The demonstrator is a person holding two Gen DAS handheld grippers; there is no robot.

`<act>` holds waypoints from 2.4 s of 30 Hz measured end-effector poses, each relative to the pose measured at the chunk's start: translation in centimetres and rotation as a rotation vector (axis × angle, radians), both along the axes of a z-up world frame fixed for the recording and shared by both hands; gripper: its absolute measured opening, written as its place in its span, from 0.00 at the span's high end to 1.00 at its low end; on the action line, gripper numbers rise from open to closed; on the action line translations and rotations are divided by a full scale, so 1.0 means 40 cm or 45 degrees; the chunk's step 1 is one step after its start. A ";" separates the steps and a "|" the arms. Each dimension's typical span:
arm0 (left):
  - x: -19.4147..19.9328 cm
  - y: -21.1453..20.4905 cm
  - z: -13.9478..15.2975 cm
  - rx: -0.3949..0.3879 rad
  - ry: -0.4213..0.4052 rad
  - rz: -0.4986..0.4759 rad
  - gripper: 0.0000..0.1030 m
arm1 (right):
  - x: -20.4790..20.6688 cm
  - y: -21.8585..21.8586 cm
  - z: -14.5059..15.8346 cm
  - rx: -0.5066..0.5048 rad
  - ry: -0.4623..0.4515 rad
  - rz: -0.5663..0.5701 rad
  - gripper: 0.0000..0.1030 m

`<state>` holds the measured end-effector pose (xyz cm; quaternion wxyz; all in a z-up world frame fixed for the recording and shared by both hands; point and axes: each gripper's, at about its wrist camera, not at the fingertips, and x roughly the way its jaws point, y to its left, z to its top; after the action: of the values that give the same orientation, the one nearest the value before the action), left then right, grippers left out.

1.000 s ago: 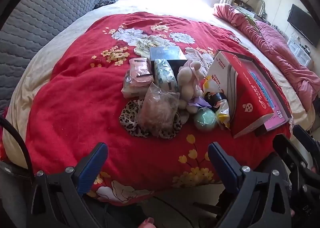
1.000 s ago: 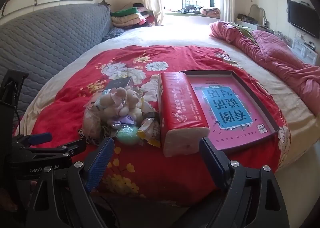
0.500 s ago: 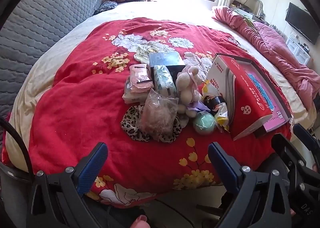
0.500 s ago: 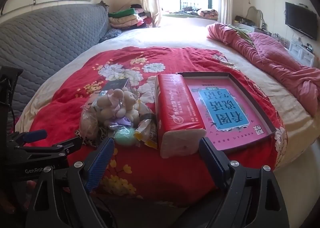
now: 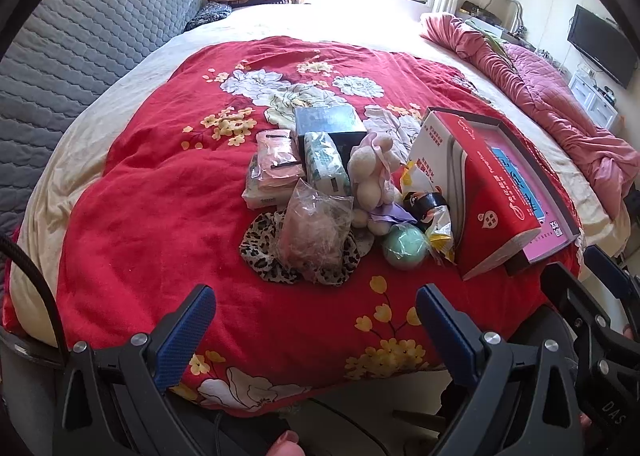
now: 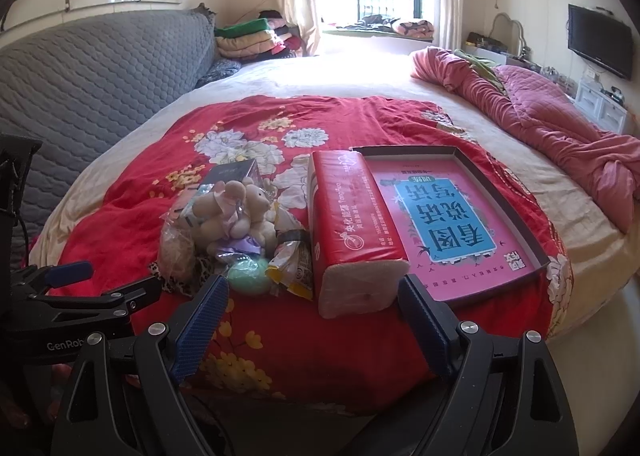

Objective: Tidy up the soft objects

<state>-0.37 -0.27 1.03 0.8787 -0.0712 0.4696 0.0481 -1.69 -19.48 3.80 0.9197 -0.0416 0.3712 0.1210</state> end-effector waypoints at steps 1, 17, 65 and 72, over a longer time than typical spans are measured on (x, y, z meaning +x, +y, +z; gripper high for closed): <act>0.000 0.000 0.000 0.000 0.001 0.001 0.02 | 0.000 -0.001 -0.001 -0.001 0.001 -0.002 0.15; -0.001 -0.004 0.001 0.004 -0.002 -0.007 0.02 | 0.000 -0.006 -0.005 0.005 0.001 -0.012 0.15; 0.015 0.116 -0.064 -0.147 0.046 0.081 0.02 | 0.008 0.037 -0.028 -0.075 -0.030 0.085 0.15; 0.062 0.109 -0.088 -0.139 0.039 0.051 0.03 | 0.026 0.069 -0.063 -0.120 -0.024 0.154 0.15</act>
<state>2.13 4.09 -2.49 0.8650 -0.1278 0.4835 0.0410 -0.64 -16.74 1.28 0.9111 -0.1085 0.3648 0.1585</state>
